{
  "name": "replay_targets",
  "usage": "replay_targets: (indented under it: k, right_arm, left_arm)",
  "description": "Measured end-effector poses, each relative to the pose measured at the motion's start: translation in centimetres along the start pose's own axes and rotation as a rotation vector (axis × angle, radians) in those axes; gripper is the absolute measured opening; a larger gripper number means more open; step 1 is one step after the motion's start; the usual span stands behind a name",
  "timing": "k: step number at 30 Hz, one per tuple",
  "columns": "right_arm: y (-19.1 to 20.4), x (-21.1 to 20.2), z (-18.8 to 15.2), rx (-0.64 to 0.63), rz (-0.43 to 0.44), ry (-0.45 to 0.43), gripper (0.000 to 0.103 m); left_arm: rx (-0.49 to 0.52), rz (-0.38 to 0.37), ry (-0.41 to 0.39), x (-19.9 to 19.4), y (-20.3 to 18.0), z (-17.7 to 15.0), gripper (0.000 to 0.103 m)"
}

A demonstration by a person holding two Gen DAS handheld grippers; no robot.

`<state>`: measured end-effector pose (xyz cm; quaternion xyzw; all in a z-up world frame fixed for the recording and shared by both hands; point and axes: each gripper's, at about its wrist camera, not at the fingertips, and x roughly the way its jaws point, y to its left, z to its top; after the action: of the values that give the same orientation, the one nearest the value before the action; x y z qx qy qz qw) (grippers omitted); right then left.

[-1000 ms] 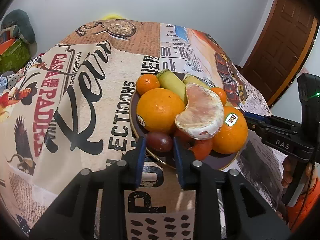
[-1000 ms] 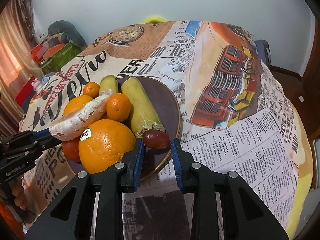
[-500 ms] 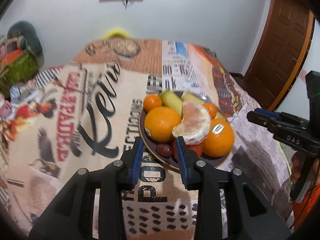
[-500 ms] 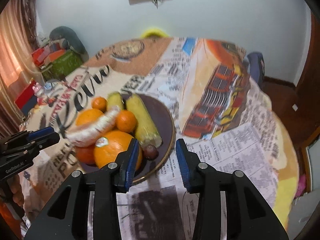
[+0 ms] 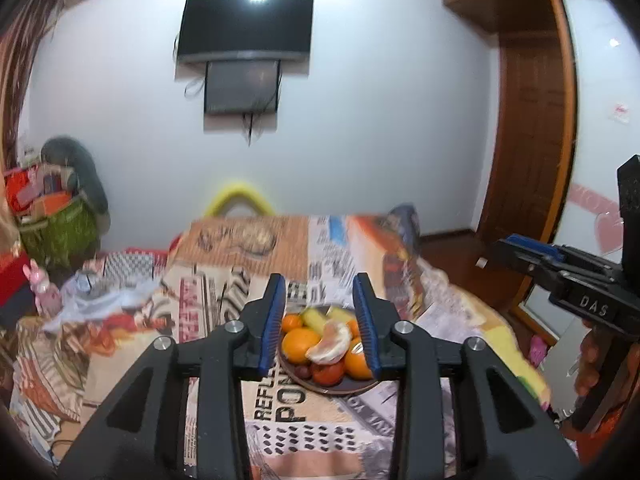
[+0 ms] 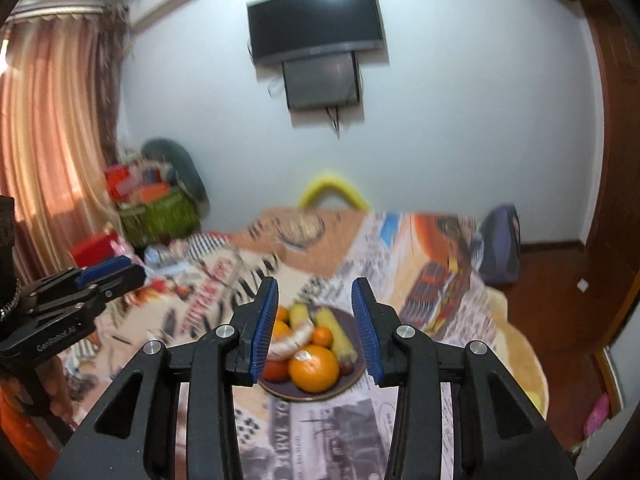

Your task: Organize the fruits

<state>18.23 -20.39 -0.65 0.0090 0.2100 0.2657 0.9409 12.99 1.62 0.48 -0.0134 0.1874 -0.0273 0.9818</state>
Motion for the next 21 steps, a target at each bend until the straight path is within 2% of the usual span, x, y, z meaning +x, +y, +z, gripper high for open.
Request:
replay_targets:
  k: [4, 8, 10, 14, 16, 18, 21]
  right_arm:
    - [1.5, -3.5, 0.7, -0.01, 0.017, -0.081, 0.036]
    - [2.8, -6.0, 0.9, -0.029, 0.015, -0.147, 0.046]
    - [3.4, -6.9, 0.8, -0.038, 0.007, -0.171, 0.048]
    - [4.2, -8.1, 0.5, -0.047, -0.001, -0.206, 0.061]
    - [4.4, -8.2, 0.4, -0.055, -0.014, -0.221, 0.064]
    - [4.6, -8.4, 0.3, -0.058, -0.023, -0.232, 0.075]
    - [4.8, -8.5, 0.1, -0.053, -0.035, -0.246, 0.082]
  left_arm:
    - [0.014, -0.018, -0.081, -3.9, -1.5, 0.9, 0.046]
    - [0.016, -0.03, -0.141, -7.2, -2.4, 1.3, 0.057]
    - [0.019, -0.031, -0.163, -8.3, -2.7, 1.5, 0.06]
    - [0.02, -0.022, -0.194, -10.0, -3.0, 1.5, 0.072]
    - [0.019, -0.019, -0.203, -10.4, -3.0, 1.4, 0.074]
    - [0.02, -0.011, -0.208, -10.6, -3.0, 1.3, 0.081]
    - [0.017, -0.003, -0.213, -11.2, -3.2, 0.9, 0.089]
